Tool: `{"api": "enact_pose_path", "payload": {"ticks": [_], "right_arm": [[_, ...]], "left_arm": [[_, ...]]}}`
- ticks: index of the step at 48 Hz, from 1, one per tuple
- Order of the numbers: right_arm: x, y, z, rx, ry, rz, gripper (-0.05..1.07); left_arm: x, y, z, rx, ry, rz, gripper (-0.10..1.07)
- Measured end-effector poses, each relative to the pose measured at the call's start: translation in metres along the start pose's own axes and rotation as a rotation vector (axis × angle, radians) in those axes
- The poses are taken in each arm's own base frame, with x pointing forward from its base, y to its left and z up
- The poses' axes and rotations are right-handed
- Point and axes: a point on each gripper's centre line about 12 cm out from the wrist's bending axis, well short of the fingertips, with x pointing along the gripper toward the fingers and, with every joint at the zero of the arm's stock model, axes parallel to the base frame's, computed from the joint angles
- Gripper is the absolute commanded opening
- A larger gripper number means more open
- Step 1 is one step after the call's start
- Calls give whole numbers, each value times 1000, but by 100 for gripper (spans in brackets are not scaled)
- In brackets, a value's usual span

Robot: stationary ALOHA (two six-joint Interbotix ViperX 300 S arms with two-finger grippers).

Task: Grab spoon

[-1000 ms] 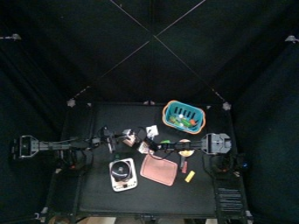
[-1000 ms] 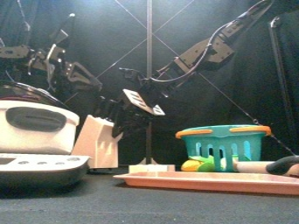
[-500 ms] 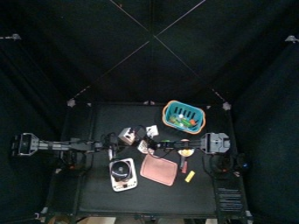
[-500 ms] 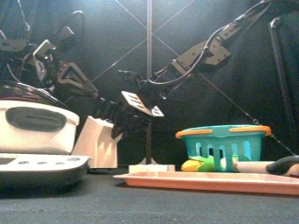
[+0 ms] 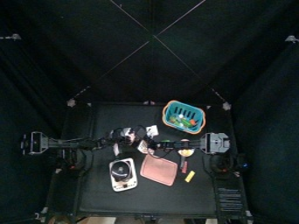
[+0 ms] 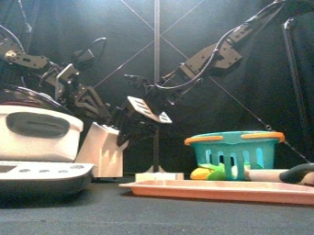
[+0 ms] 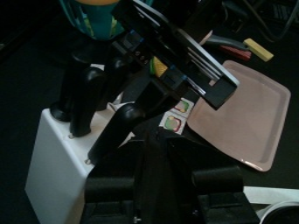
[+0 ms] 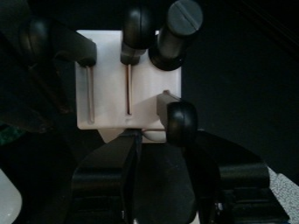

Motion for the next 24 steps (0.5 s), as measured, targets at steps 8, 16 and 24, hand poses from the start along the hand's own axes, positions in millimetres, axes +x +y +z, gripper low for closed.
{"api": "enact_pose_path", "payload": {"ticks": [8,16,24], "right_arm": [[1,1,-2,-1,5,11,69],[1,2,-2,-1,6,14,69],[0,6,-3,-7,7,22,69]], "left_arm": [[2,9,-3,-32,13,32,62],[2,14,-6,-48,24,50,62],[1,14,-9,-50,39,52,62]]}}
